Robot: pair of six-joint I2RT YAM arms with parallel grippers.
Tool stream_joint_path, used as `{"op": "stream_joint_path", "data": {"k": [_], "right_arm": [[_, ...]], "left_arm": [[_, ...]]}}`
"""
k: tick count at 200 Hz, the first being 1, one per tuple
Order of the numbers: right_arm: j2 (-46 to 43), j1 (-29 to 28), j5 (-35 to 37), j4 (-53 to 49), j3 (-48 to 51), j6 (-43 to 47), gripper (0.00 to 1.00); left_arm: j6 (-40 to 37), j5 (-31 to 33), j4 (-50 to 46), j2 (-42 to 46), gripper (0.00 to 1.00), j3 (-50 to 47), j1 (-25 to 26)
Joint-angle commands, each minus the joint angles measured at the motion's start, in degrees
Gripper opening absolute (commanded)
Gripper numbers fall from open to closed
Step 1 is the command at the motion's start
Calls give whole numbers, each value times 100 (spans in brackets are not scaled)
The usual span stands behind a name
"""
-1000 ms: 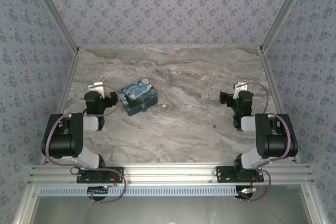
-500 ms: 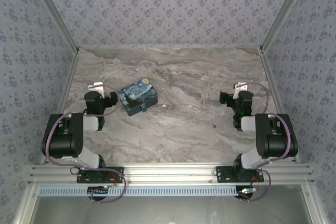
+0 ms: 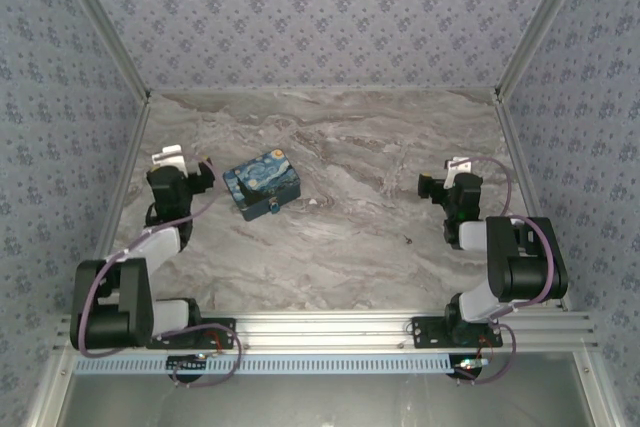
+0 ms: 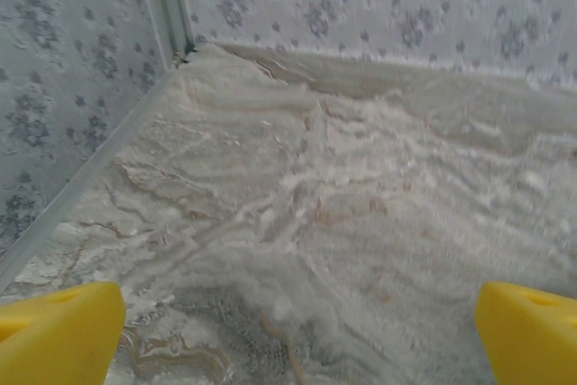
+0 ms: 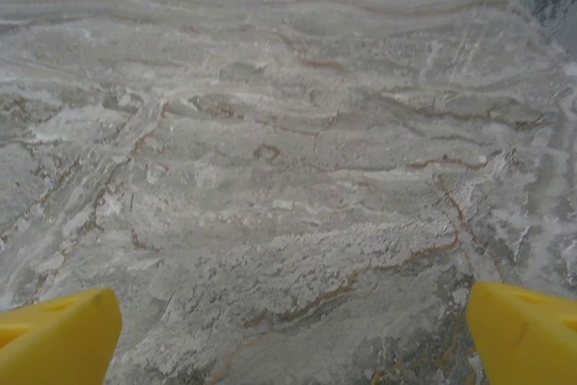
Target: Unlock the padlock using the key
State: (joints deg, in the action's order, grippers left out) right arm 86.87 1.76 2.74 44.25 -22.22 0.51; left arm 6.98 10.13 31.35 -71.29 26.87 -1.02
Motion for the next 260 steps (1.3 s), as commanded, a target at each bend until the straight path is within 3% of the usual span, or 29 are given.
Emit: {"op": "stream_joint_path", "data": {"k": [1,25,78,99,129,178,260], "right_arm": [[-469,44,-192,-1084,-504,20,100],[-1300,75,-188,-2706,-1014,-374,100],[-2872,-293,-262,-6204,-1719,-1836,100],[-3197,-603,-440,-7147,-1775,-2282,95],[-3456,-1211,-482,-7828,-1685,-2657,90],[-3272,-1922,-247,-8505,-1520,-2977,83],[-2042,-2298,-88,-8348,-1579,-3207,63]], "left_arm": [[815,183,-1460,176,99,778,6],[1680,-328,-2674,244,99,1396,2],[3099,-1542,-4244,745,99,1500,36],[3491,-1989,-4633,735,99,1518,100],[3882,-2376,-4312,464,99,1382,417],[4094,-2786,-3533,-733,99,1697,849],[4030,-3208,-3137,-2335,100,2878,1542]]}}
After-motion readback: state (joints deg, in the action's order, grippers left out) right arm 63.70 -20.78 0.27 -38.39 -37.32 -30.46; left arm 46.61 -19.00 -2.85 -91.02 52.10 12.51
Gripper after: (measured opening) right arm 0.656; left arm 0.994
